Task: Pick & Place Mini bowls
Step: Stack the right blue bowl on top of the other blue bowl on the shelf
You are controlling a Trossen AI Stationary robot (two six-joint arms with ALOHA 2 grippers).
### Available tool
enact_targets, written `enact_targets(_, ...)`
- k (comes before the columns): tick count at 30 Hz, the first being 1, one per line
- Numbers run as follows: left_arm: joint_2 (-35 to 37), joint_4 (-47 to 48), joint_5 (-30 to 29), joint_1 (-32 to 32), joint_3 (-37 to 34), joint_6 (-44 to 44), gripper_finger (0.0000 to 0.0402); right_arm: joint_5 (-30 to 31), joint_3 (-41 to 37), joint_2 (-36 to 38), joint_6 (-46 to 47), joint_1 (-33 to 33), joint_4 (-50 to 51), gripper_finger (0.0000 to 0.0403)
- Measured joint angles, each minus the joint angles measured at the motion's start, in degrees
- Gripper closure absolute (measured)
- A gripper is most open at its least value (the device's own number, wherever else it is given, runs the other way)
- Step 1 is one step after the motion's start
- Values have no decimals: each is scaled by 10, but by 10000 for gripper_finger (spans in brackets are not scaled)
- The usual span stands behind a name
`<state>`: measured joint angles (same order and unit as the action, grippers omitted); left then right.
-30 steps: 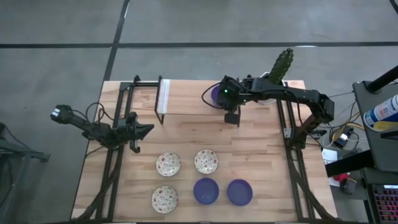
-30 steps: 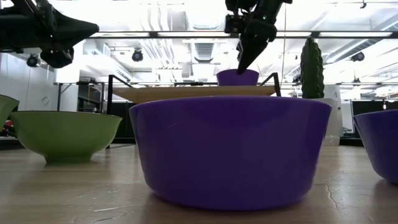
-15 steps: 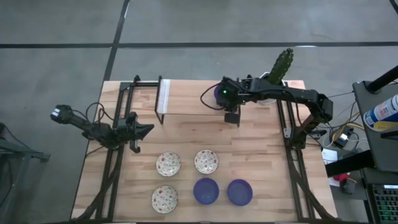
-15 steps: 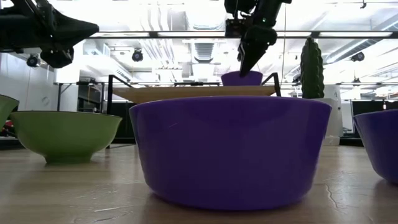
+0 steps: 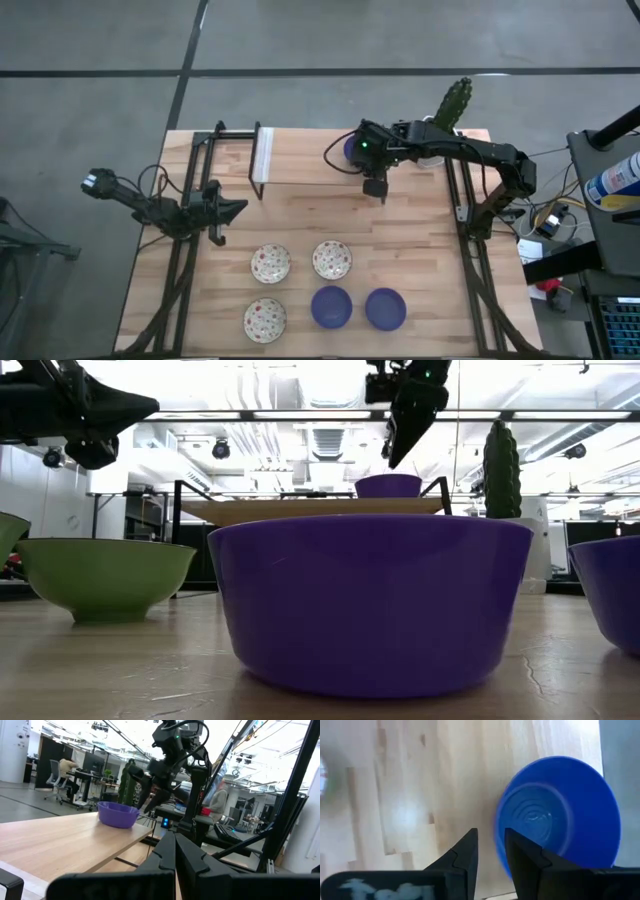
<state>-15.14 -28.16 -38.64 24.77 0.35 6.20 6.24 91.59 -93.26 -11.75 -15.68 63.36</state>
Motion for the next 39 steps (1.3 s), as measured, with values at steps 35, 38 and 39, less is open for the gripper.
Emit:
enact_targets(35,0,0,0,0,0,0,401,102,-2,-17,341,563,59,278)
enact_targets(38,0,2,0,0,0,0,401,105,-2,-36,344,588,43,260)
enact_targets(39,0,4,0,0,0,0,401,104,-2,-44,344,595,37,253)
